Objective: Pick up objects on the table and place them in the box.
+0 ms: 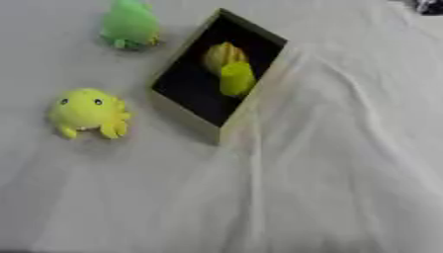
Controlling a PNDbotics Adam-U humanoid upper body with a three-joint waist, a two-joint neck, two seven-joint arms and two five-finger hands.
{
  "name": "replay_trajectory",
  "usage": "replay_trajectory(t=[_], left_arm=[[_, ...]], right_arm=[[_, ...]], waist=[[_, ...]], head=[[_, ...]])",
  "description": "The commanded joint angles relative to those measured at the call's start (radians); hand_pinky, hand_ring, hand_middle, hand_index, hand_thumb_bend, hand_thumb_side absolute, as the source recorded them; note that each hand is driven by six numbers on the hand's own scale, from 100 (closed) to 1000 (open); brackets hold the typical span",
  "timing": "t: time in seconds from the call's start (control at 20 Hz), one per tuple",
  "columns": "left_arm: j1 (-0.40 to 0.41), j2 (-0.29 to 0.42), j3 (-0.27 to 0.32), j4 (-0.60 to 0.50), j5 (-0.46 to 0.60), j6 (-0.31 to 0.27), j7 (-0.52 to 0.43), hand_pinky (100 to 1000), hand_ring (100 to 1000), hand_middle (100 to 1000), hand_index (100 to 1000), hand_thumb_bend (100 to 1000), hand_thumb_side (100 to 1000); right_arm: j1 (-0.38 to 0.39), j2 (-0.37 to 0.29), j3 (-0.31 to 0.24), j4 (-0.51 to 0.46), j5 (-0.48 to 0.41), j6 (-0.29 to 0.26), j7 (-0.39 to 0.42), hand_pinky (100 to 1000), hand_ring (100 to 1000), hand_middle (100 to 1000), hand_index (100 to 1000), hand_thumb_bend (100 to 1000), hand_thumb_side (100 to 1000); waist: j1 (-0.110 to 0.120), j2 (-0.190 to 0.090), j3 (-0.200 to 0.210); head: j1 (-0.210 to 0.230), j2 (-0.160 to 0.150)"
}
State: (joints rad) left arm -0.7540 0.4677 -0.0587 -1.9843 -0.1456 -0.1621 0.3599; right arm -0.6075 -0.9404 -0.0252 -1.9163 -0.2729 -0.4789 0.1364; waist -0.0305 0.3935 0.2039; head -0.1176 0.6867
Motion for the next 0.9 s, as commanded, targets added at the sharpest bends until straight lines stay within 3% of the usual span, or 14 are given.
replay_trajectory(t=[0.05, 0.25, 0.3, 0.45, 0.55, 0.75, 0.9], left_arm=[[-0.005, 0.080, 0.019, 0.004, -0.028, 0.048, 0.008, 671, 680, 664, 823, 396, 531], [-0.025, 0.227, -0.007, 0.092, -0.098, 0.147, -0.051, 684, 685, 670, 842, 414, 565], [-0.030, 0.273, -0.023, 0.120, -0.120, 0.173, -0.085, 698, 696, 681, 859, 427, 612], [-0.042, 0.395, -0.080, 0.200, -0.191, 0.237, -0.251, 731, 728, 714, 886, 456, 694], [-0.049, 0.449, -0.118, 0.232, -0.246, 0.247, -0.396, 770, 755, 742, 901, 490, 738], [-0.075, 0.480, -0.173, 0.259, -0.315, 0.222, -0.651, 797, 780, 774, 924, 563, 694], [-0.102, 0.473, -0.208, 0.280, -0.340, 0.212, -0.765, 823, 798, 782, 924, 606, 668]], right_arm=[[0.030, -0.021, -0.073, -0.078, -0.097, -0.011, -0.077, 900, 941, 648, 818, 100, 384], [0.094, -0.009, -0.121, -0.083, -0.129, -0.078, -0.135, 893, 929, 652, 816, 100, 379], [0.110, -0.011, -0.128, -0.083, -0.126, -0.095, -0.146, 891, 927, 652, 815, 100, 374], [0.149, -0.017, -0.138, -0.084, -0.105, -0.138, -0.167, 888, 924, 651, 814, 100, 373], [0.166, -0.021, -0.139, -0.084, -0.092, -0.161, -0.178, 887, 922, 651, 813, 100, 372], [0.184, -0.026, -0.136, -0.084, -0.075, -0.188, -0.196, 888, 924, 653, 812, 100, 373], [0.186, -0.026, -0.132, -0.084, -0.071, -0.196, -0.202, 886, 920, 649, 812, 100, 371]], waist=[[0.009, -0.024, -0.007], [0.024, -0.028, -0.017], [0.028, -0.029, -0.019], [0.036, -0.029, -0.022], [0.040, -0.028, -0.023], [0.043, -0.029, -0.025], [0.043, -0.030, -0.027]], head=[[0.027, -0.002], [0.045, 0.005], [0.047, 0.005], [0.047, 0.006], [0.046, 0.007], [0.048, 0.018], [0.047, 0.022]])
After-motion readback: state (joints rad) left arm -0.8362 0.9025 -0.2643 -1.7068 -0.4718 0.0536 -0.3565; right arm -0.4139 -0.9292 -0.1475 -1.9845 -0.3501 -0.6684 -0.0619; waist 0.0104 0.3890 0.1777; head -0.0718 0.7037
